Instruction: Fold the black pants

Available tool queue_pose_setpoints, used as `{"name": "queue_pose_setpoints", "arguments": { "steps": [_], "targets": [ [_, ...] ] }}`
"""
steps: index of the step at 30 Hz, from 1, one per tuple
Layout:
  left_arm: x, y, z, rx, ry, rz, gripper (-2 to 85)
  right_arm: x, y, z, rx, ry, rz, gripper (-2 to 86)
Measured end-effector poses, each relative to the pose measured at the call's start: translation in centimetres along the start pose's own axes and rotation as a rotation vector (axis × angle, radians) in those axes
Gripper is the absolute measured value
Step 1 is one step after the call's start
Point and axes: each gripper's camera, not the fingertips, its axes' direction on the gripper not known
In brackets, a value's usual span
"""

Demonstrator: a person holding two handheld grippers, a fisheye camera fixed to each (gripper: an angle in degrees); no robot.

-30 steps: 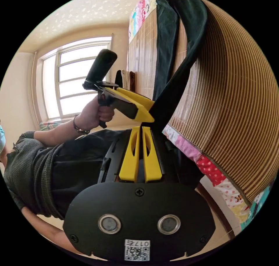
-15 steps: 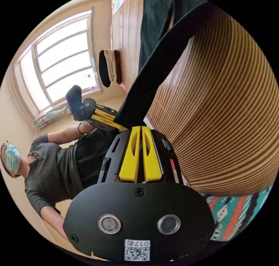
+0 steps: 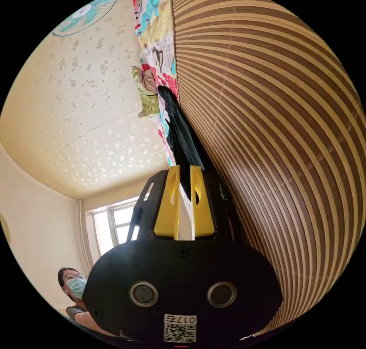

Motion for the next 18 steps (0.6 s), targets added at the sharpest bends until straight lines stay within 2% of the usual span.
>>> {"name": "queue_pose_setpoints", "arguments": {
  "steps": [2, 4, 5, 7, 10, 12, 18],
  "targets": [
    [-0.3, 0.7, -1.1, 0.024, -0.065, 0.009, -1.0, -1.8, -0.9, 1.6, -0.005, 0.043, -0.043, 3.4],
    [-0.7, 0.8, -2.0, 0.038, -0.051, 0.014, -1.0, -5.7, -1.2, 3.5, -0.019, 0.236, -0.185, 3.4],
    [-1.2, 0.8, -2.5, 0.043, -0.014, 0.008, -1.0, -6.6, -1.2, 3.8, -0.022, 0.296, -0.217, 4.3],
    [-2.0, 0.8, -3.2, 0.049, 0.047, -0.009, -1.0, -8.9, -0.8, 4.6, 0.013, 0.574, -0.263, 9.3],
    [-3.3, 0.8, -4.1, 0.045, 0.089, -0.042, -0.9, -9.9, -0.1, 4.6, 0.044, 0.795, -0.335, 11.9],
    [-4.0, 0.7, -4.6, 0.044, 0.097, -0.063, -0.9, -9.1, -0.2, 4.8, -0.002, 0.783, -0.323, 11.0],
    [-6.1, 0.2, -5.8, 0.035, 0.160, -0.104, -0.9, -5.6, -1.5, 4.5, 0.032, 0.432, -0.174, 8.0]
  ]
}}
